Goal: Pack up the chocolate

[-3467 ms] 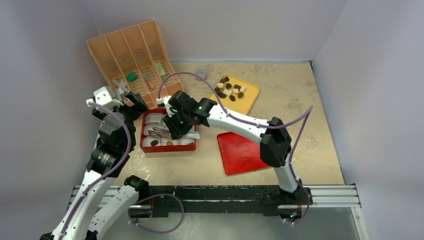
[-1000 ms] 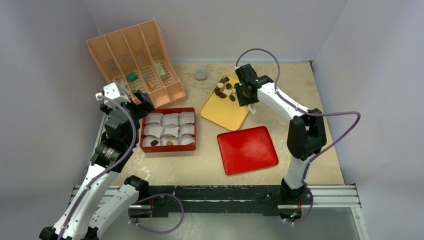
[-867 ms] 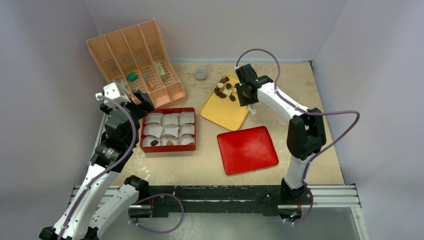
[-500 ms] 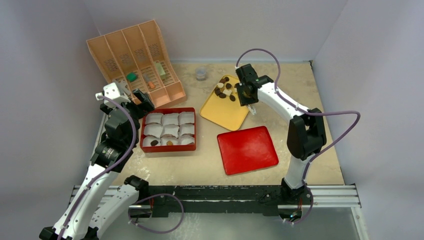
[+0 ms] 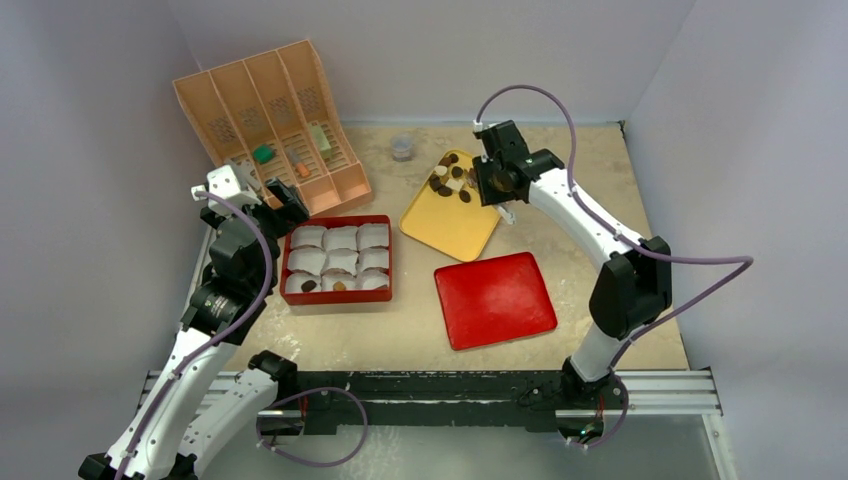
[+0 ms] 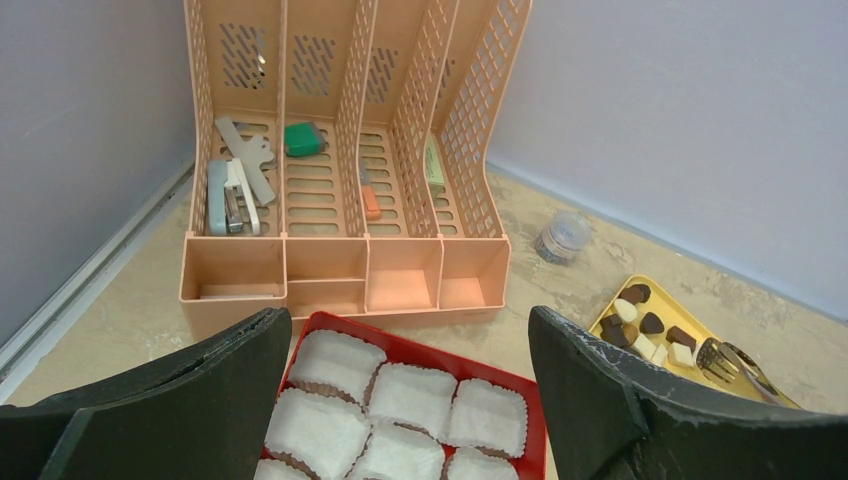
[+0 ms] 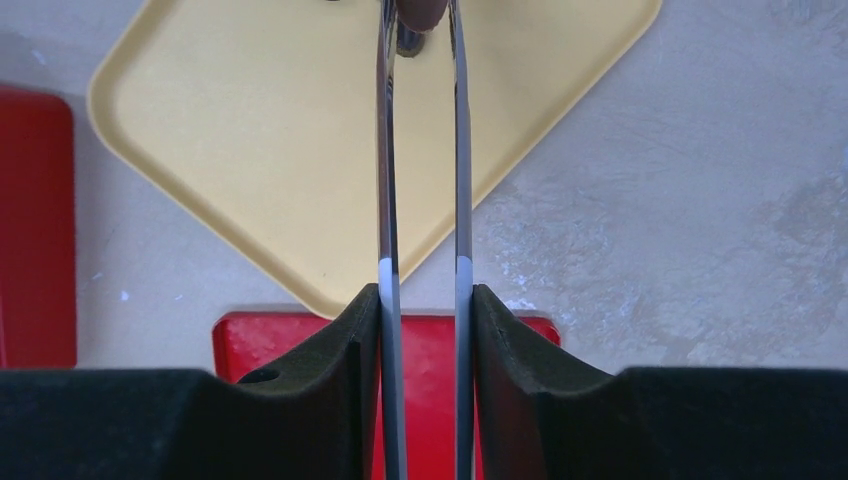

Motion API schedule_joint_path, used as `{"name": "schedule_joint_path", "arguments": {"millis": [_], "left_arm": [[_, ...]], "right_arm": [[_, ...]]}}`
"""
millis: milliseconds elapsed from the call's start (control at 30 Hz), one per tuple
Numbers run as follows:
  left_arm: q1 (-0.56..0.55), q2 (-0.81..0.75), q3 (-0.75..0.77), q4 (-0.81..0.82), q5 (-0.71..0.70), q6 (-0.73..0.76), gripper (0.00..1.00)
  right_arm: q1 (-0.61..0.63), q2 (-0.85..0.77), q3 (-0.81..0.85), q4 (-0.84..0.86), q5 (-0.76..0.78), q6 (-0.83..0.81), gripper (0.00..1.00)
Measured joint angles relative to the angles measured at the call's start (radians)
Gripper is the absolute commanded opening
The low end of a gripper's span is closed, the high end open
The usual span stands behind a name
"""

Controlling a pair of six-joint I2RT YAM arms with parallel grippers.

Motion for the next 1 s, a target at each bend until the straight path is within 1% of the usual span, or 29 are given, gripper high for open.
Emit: {"name": "schedule_joint_path", "arguments": {"millis": [167, 300, 600, 733, 1000], "left_arm": [[0.0, 0.0, 0.0, 0.0, 0.0, 0.0, 0.88], [0.0, 0.0, 0.0, 0.0, -0.001, 0.0, 0.88], [0.0, -0.01, 0.0, 0.0, -0.015, 0.0, 0.88], [0.0, -0.014, 0.0, 0.0, -0.017, 0.0, 0.87], [0.0, -0.021, 0.0, 0.0, -0.023, 0.0, 0.87]], "right_arm": [[0.05, -0.031, 0.001, -0.003, -0.015, 0.0, 0.24], [0.117, -0.046, 0.008, -0.01, -0.028, 0.007, 0.24], [0.313, -0.045, 0.07, -0.016, -0.05, 0.039, 0.26], [0.396, -0.024, 0.119, -0.023, -0.056, 0.048, 0.26], [0.502, 0.058, 0.171, -0.049, -0.056, 0.06, 0.28]]}}
